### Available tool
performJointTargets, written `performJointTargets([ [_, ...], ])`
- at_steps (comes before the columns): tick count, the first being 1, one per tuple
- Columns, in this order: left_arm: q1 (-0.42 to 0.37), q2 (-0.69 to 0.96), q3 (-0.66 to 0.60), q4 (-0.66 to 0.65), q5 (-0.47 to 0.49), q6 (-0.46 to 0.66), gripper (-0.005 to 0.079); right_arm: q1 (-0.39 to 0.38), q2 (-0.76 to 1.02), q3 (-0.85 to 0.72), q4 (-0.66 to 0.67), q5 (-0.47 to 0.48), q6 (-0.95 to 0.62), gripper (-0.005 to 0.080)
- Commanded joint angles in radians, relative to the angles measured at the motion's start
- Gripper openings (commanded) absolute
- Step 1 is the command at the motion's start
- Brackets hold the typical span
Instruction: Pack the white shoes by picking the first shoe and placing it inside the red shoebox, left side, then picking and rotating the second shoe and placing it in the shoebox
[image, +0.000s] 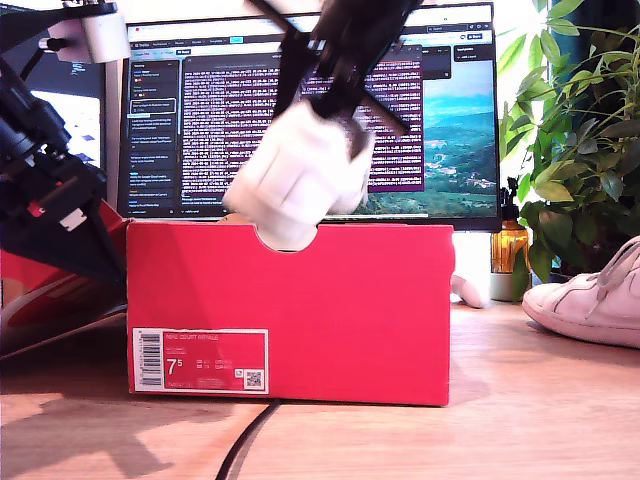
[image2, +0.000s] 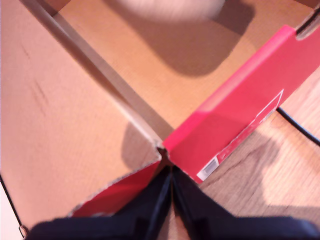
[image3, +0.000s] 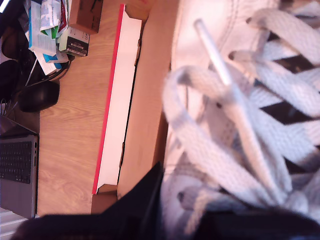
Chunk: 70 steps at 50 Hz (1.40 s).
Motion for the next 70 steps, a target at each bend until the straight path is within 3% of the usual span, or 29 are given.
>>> performJointTargets([
  [1,-0.002,0.004,0.008,0.016,-0.002,-0.003,-0.0018,0.013,0.010,0.005,0.034,-0.004,0.005,-0.0013],
  [60,-0.002,0.004,0.008,0.016,-0.001,-0.003,-0.0018,0.046,0.224,0.005,0.095,0.031,0.052,-0.0009],
  [65,-0.002,0.004,0.008,0.015,-0.002,-0.003,-0.0018,0.054,0.226,0.005,0.101,0.037,0.052,0.0086],
  [70,-0.002,0.004,0.008,0.015,-0.001,-0.003,-0.0018,0.059,0.226,0.005,0.124,0.037,0.052,0.0294],
])
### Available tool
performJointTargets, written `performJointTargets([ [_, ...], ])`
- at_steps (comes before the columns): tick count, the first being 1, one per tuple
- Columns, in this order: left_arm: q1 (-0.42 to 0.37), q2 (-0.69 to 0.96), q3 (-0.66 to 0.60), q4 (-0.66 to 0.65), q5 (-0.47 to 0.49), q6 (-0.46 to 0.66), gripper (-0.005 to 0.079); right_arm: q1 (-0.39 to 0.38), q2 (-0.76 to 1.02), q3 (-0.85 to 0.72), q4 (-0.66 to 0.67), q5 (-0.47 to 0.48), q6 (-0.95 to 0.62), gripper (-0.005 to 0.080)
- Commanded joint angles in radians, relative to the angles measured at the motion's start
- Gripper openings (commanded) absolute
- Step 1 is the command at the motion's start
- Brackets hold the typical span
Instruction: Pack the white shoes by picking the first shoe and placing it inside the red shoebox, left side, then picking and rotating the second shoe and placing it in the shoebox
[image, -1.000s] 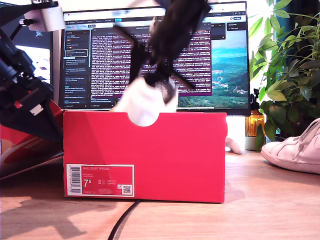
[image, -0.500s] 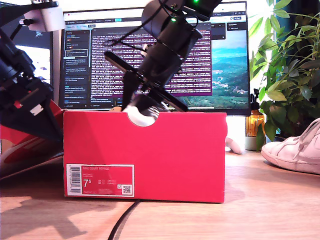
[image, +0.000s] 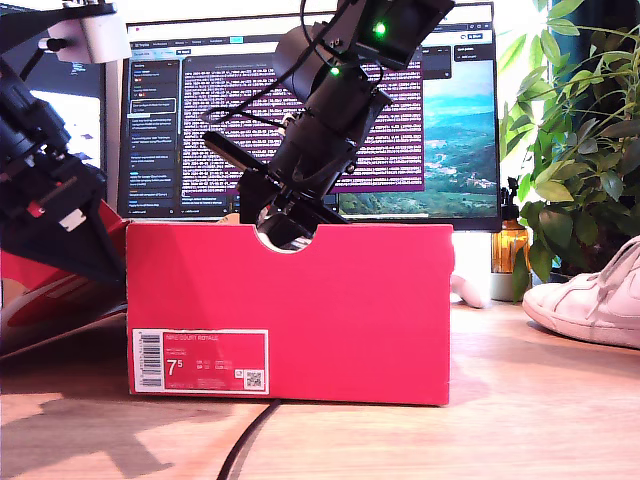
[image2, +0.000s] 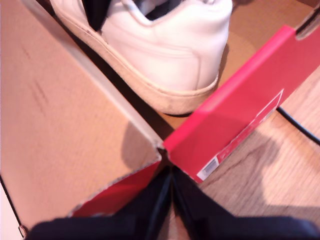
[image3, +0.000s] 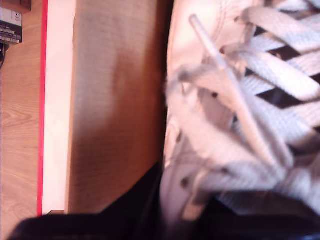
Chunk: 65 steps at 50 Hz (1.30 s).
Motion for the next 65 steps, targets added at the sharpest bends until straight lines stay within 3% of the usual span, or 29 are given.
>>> performJointTargets([
  [1,-0.002,0.004,0.008,0.015,-0.002,-0.004,-0.0018,0.026,0.011,0.005,0.021,-0.005,0.001,0.0321],
  [4,-0.002,0.004,0.008,0.014,-0.002,-0.004,-0.0018,0.026,0.011,0.005,0.034,-0.016,0.001,0.0362],
  [11,-0.002,0.004,0.008,0.013,-0.002,-0.004,-0.0018,0.023,0.008,0.043,-0.021,-0.018,-0.006,0.0362],
  [23,-0.002,0.004,0.008,0.008,-0.001,-0.004,-0.0018,-0.024,-0.002,0.248,-0.279,-0.013,-0.066,0.0363],
  [33,-0.002,0.004,0.008,0.008,-0.001,-0.004,-0.0018,-0.088,-0.002,0.438,-0.576,-0.010,-0.080,0.0394],
  [40,-0.002,0.004,0.008,0.008,-0.001,-0.004,-0.0018,-0.132,-0.002,0.469,-0.705,0.056,-0.067,0.0470],
  [54,-0.002,0.004,0.008,0.008,-0.001,-0.004,-0.0018,-0.194,-0.002,0.469,-0.911,0.291,0.115,0.0472],
  [65,-0.002,0.004,0.008,0.008,-0.001,-0.004,-0.0018,-0.245,-0.019,0.468,-0.916,0.320,0.146,0.0536],
])
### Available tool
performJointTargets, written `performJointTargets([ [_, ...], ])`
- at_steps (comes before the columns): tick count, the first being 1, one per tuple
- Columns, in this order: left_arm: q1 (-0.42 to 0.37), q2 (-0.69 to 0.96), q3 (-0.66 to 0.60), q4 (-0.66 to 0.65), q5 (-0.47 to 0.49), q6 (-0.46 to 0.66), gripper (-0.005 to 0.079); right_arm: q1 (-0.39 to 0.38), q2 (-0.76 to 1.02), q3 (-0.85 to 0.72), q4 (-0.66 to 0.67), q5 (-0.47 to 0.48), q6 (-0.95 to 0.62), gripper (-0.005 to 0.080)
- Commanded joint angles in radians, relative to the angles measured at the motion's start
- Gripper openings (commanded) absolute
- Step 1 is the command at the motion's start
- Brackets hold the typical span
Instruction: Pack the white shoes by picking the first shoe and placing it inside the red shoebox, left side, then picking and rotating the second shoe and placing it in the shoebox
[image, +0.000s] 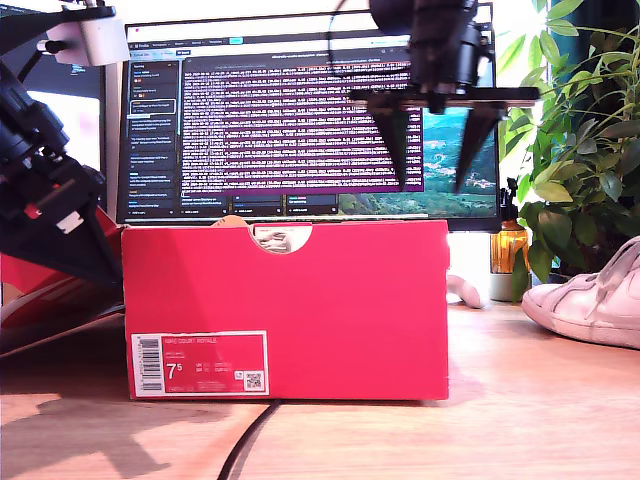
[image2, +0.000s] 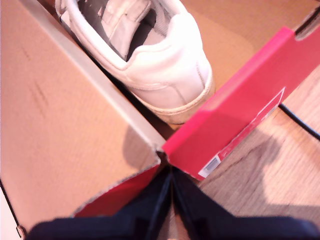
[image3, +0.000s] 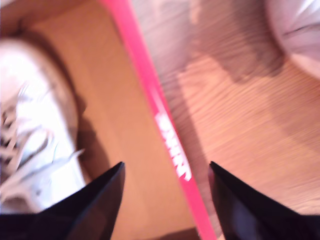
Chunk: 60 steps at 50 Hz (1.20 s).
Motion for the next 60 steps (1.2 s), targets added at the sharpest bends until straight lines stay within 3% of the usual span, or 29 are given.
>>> performJointTargets([
  [1,-0.002,0.004,0.008,0.015,0.001,-0.004,-0.0018,-0.019,-0.021,-0.004,-0.002,0.018,0.024,0.0546],
  [10,-0.002,0.004,0.008,0.015,0.001,-0.004,-0.0018,-0.069,-0.079,-0.006,-0.004,0.051,0.032,0.0647],
  [25,-0.002,0.004,0.008,0.015,0.001,-0.004,-0.0018,-0.145,-0.237,-0.059,-0.007,0.127,0.134,0.0650],
  [32,-0.002,0.004,0.008,0.015,0.001,-0.004,-0.0018,-0.170,-0.338,-0.153,-0.007,0.180,0.213,0.0650],
  [60,-0.002,0.004,0.008,0.015,0.001,-0.004,-0.0018,-0.295,-0.561,-0.582,-0.007,0.207,0.310,0.0650],
])
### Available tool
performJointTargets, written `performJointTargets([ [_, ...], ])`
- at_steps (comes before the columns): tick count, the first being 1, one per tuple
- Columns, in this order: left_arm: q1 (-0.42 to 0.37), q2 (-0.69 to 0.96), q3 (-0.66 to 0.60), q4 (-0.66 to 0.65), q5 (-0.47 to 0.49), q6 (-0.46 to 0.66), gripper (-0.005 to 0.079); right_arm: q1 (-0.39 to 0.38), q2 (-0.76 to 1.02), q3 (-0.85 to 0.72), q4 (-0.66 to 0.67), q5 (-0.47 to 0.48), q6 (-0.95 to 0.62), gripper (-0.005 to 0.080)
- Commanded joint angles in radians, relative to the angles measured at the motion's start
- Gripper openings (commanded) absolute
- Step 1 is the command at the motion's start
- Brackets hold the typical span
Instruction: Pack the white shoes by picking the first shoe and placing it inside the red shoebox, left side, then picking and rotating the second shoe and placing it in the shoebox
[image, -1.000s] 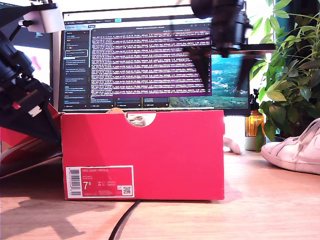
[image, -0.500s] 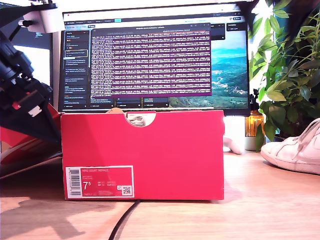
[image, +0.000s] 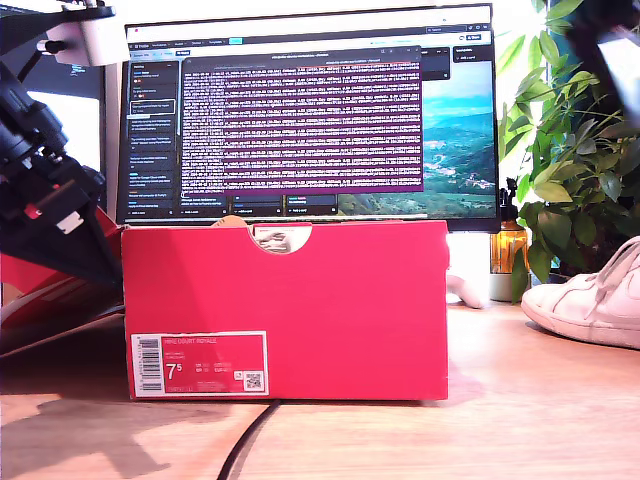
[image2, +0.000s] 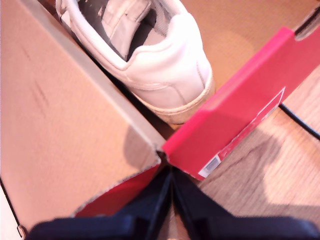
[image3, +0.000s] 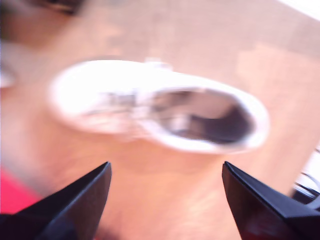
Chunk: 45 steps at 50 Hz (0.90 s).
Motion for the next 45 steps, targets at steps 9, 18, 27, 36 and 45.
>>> performJointTargets([
  [9,-0.002,0.004,0.008,0.015,0.001,-0.004,-0.0018,-0.040,-0.033,-0.113,0.002,0.000,0.006,0.0650],
  [18,-0.002,0.004,0.008,0.015,0.001,-0.004,-0.0018,-0.059,-0.033,-0.174,0.001,-0.003,0.007,0.0650],
  [27,-0.002,0.004,0.008,0.015,0.001,-0.004,-0.0018,-0.080,-0.033,-0.218,0.001,0.003,0.007,0.0648],
  [36,-0.002,0.004,0.008,0.015,0.001,-0.004,-0.0018,-0.100,-0.033,-0.257,0.001,0.026,0.011,0.0647],
  [45,-0.002,0.004,0.008,0.015,0.001,-0.004,-0.0018,-0.116,-0.033,-0.314,0.032,0.039,0.019,0.0640],
])
